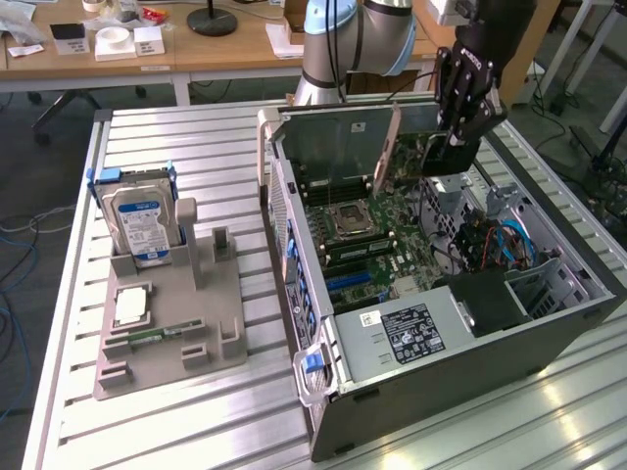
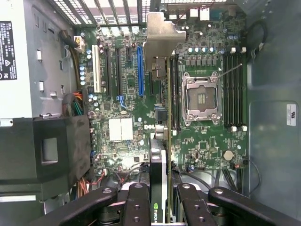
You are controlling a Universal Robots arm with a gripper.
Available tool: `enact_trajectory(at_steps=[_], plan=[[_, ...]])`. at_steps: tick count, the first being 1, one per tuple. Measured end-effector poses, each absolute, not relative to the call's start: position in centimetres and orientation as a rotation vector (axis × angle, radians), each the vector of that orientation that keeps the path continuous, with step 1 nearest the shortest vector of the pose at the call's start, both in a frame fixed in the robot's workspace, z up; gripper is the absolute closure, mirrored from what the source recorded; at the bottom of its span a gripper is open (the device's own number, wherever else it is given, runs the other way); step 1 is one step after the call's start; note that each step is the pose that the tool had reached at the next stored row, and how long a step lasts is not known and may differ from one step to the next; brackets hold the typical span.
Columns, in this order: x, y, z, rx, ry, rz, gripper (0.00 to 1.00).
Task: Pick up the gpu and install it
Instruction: 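Insert the gpu into the slot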
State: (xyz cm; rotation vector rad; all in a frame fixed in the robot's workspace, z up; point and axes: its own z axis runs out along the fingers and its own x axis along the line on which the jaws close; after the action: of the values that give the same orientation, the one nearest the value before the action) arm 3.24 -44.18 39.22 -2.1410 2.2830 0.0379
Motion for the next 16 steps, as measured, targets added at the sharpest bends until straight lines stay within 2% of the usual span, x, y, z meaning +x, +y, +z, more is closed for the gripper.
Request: enact_trajectory(at_steps=[16], plan=[[3.03, -44.18, 38.59, -2.141, 2.283, 0.038, 0.73]])
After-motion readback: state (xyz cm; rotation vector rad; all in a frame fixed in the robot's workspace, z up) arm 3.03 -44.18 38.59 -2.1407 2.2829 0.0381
